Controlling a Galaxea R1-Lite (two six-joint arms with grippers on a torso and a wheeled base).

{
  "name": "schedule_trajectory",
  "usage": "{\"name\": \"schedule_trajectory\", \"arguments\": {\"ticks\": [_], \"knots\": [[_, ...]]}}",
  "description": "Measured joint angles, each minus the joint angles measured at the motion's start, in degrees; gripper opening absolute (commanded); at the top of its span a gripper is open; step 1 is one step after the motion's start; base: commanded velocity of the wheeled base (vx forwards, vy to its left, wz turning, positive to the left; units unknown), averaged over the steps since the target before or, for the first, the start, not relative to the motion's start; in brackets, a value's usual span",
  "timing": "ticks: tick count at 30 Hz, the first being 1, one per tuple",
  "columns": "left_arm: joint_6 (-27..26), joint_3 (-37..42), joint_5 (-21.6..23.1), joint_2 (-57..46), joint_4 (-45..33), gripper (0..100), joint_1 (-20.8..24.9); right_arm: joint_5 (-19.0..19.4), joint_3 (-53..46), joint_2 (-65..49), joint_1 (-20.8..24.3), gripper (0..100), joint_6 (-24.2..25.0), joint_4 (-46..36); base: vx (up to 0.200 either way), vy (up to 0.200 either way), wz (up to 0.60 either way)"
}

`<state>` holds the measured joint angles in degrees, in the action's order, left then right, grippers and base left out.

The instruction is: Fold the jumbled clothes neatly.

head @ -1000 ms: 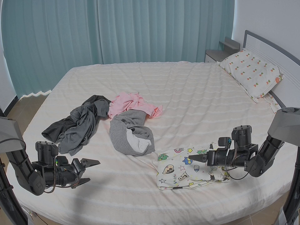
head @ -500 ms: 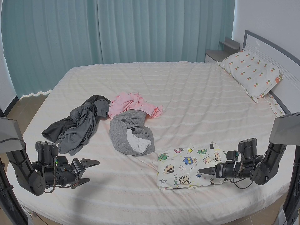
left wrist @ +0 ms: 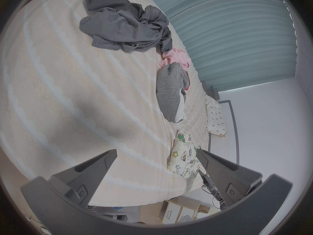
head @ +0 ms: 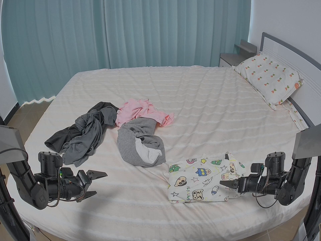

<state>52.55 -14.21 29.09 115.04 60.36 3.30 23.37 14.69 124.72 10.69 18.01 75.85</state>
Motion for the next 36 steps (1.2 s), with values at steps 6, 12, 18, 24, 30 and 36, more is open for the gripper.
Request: {"name": "schedule_trajectory", "arguments": {"ticks": [6, 12, 18, 24, 30, 36], "knots": [[-0.01, 0.00, 0.00, 0.01, 0.00, 100, 0.05, -0.06, 1.87, -2.29, 1.07, 100, 0.00, -1.35, 0.000, 0.000, 0.00], [-0.01, -0.02, 0.00, 0.01, 0.00, 100, 0.02, -1.80, 3.88, 0.66, 1.51, 100, -0.05, -3.01, 0.000, 0.000, 0.00], [-0.01, -0.02, 0.00, 0.01, 0.00, 100, 0.02, -2.33, 5.60, 4.99, 1.88, 100, -0.30, -3.13, 0.000, 0.000, 0.00], [-0.01, -0.02, 0.02, 0.01, 0.00, 100, 0.02, -2.52, 9.59, 9.01, 2.21, 0, -0.50, -3.32, 0.000, 0.000, 0.00], [-0.01, -0.02, 0.00, 0.01, 0.00, 100, 0.02, -3.32, 8.18, 9.37, 0.99, 0, -2.24, -1.76, 0.000, 0.000, 0.00], [-0.01, -0.02, 0.00, 0.01, 0.00, 100, 0.02, -3.89, 3.47, 9.40, -1.33, 0, -3.95, 4.51, 0.000, 0.000, 0.00]]}}
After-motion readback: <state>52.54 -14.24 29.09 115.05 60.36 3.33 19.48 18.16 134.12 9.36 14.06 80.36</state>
